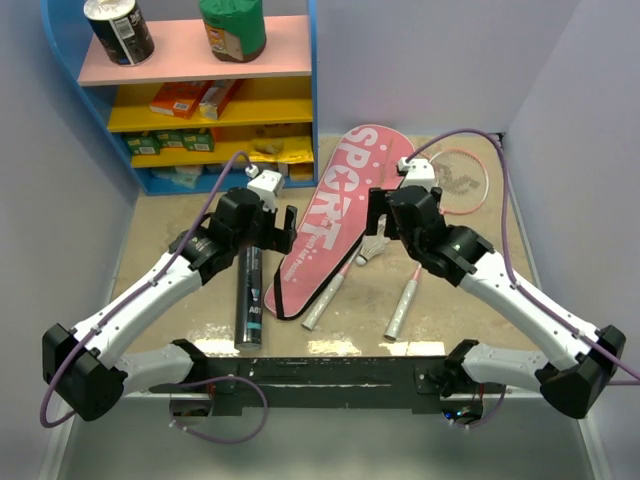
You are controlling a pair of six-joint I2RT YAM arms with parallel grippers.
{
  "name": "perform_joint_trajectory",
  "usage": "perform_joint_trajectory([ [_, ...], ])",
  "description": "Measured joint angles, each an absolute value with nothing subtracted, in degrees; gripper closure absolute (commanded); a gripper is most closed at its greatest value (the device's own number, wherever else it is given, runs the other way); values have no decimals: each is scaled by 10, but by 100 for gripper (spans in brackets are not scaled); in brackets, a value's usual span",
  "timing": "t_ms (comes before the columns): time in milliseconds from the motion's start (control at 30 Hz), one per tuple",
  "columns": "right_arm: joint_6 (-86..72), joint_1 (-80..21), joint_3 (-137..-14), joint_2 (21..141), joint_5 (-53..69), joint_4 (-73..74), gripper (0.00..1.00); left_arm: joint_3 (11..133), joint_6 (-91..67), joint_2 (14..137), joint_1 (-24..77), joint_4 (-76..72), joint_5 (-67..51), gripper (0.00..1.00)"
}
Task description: Pack up the badminton gear
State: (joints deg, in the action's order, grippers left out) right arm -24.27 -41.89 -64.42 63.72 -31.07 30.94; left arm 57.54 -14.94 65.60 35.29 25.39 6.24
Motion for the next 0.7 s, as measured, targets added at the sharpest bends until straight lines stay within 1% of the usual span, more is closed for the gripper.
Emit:
perform_joint_trajectory([
  [167,-248,-419,-663,679,-325,344,1,575,-161,654,353,258,75,0],
  [400,-215,-419,-665,627,-309,343,1,576,-170,634,353,276,100,0],
  [567,-193,-419,-728,659,-310,347,1,598,-176,626,353,323,141,0],
  [700,-194,-419,-727,665,-303,350,1,607,-200,622,353,354,178,0],
])
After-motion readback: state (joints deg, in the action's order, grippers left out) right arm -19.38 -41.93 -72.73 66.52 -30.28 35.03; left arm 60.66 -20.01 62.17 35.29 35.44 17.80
